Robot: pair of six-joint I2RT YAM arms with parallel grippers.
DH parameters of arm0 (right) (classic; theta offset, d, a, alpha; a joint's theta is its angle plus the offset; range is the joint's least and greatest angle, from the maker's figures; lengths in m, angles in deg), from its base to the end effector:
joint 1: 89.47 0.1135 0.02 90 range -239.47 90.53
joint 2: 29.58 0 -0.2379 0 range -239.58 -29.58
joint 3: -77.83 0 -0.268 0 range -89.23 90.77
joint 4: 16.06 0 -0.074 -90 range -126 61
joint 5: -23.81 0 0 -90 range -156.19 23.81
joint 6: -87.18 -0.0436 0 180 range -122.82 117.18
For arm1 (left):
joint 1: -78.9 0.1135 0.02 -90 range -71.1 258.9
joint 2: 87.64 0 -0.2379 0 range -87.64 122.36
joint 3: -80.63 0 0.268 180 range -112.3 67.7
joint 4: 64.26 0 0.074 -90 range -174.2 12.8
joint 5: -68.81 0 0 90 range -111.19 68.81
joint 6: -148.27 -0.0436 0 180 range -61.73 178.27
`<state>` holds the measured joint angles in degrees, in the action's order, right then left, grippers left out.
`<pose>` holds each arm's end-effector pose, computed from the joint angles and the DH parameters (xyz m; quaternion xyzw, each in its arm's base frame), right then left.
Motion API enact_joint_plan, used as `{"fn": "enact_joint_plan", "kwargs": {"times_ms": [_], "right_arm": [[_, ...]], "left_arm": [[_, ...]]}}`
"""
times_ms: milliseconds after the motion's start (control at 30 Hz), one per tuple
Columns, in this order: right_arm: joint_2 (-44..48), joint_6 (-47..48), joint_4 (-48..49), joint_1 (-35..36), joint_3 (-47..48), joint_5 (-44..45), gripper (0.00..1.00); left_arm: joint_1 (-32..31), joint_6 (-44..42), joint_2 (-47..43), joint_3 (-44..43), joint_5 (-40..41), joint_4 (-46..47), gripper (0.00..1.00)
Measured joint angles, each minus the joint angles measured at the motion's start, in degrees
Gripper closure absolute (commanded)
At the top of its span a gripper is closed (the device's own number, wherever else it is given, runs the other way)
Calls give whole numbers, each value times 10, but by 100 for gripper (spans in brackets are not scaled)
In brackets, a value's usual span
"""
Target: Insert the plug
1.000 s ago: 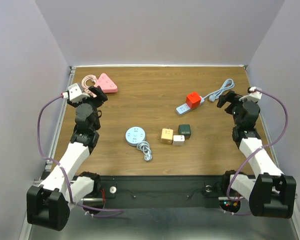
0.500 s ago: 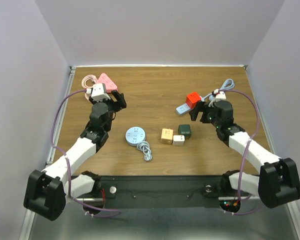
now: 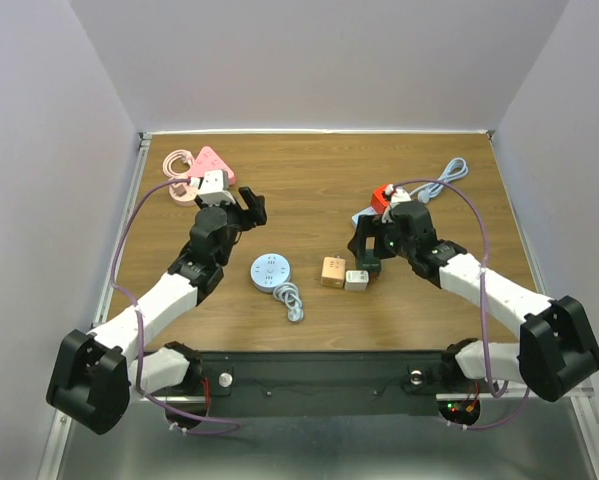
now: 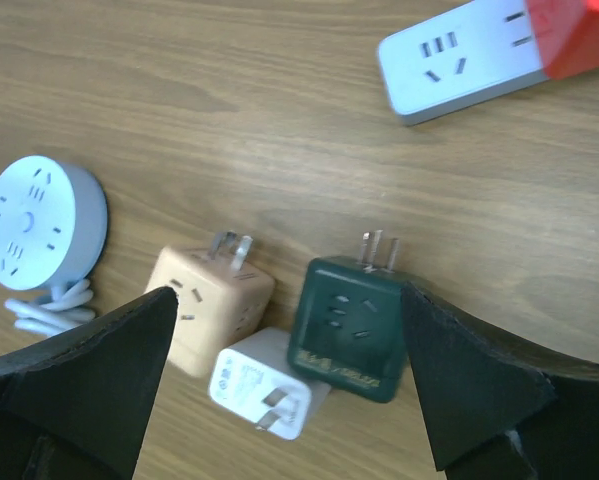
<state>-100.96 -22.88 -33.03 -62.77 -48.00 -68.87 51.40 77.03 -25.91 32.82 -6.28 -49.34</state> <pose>0.2647 0.1354 0.1936 -0.0621 0.8813 0.2047 0.4213 0.2567 -0.1210 0.2606 -0.0393 0.7000 -0.1942 0.6861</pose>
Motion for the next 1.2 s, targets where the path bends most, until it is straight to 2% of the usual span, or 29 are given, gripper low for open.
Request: {"fn": "enact_joint_plan", "kwargs": {"times_ms": [100, 333, 633, 1200], "right_arm": [[-2, -7, -22, 23, 14, 23, 3], [-31, -19, -46, 24, 23, 71, 3], [-93, -27, -70, 24, 23, 76, 7], [-85, -33, -106, 31, 26, 88, 9]], "left_arm": [[-2, 0, 9, 0, -1, -8, 16], [-5, 0, 12, 0, -6, -17, 16], [-14, -1, 26, -6, -12, -22, 16], [-21, -3, 56, -21, -24, -24, 16]]}}
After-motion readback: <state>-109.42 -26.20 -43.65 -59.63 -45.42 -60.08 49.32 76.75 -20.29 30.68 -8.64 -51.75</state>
